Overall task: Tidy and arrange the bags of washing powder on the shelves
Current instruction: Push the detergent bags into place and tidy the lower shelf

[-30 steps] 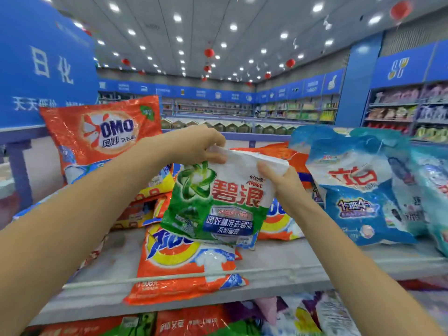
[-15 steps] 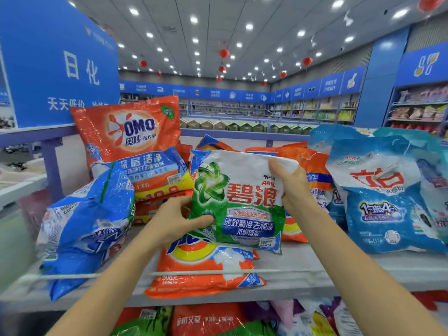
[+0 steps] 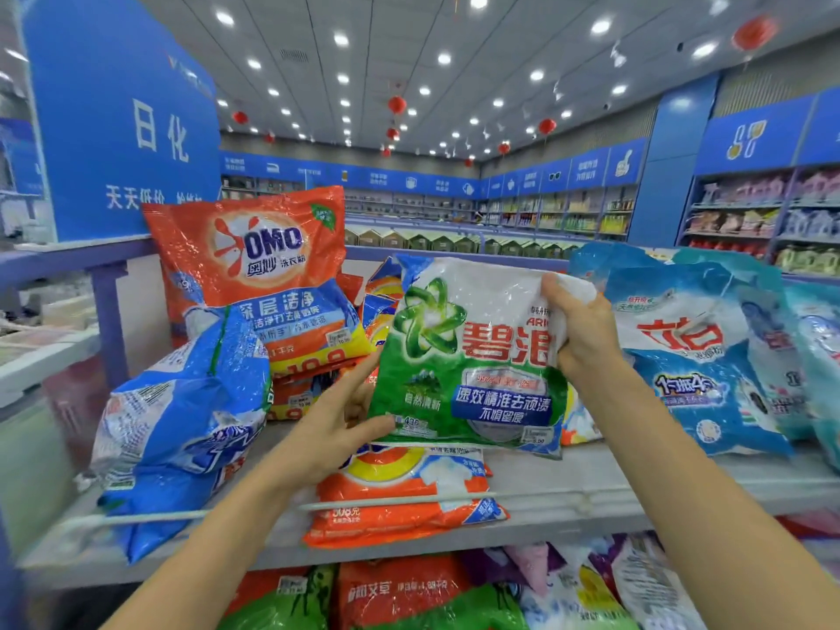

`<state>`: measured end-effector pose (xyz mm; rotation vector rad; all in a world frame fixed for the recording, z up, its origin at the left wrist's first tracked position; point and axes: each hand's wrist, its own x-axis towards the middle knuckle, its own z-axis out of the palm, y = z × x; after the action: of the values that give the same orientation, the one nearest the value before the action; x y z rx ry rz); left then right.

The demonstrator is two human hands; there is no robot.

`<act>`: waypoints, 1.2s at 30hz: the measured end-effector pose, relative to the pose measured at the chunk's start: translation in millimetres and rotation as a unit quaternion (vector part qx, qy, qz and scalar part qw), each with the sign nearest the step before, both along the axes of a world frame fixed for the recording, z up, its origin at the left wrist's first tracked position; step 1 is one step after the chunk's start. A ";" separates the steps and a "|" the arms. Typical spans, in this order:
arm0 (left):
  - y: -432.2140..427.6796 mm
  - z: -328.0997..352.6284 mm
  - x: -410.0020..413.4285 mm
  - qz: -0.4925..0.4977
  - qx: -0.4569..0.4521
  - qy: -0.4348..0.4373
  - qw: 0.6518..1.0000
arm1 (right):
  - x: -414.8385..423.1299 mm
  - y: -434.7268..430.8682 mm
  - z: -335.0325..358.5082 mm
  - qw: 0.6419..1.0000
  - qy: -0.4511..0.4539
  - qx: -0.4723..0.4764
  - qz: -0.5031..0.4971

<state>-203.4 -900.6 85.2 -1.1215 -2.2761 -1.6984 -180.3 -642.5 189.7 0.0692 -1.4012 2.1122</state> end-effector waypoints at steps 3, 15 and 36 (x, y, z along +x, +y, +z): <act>-4.4 3.2 3.8 -0.042 0.010 -0.001 0.999 | 17.1 -5.6 11.4 1.000 0.011 0.003 -0.013; 73.8 15.8 24.7 -0.130 0.158 -0.146 0.968 | 99.0 3.4 20.4 0.993 0.019 0.092 -0.070; 471.0 -30.7 244.5 -0.199 0.110 -0.110 0.968 | 405.1 361.0 -50.7 0.882 -0.131 0.225 -0.394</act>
<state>41.1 -429.6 54.5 -1.4781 -1.9989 -2.2609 224.9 -281.5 138.9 -0.5362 -1.6754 1.1315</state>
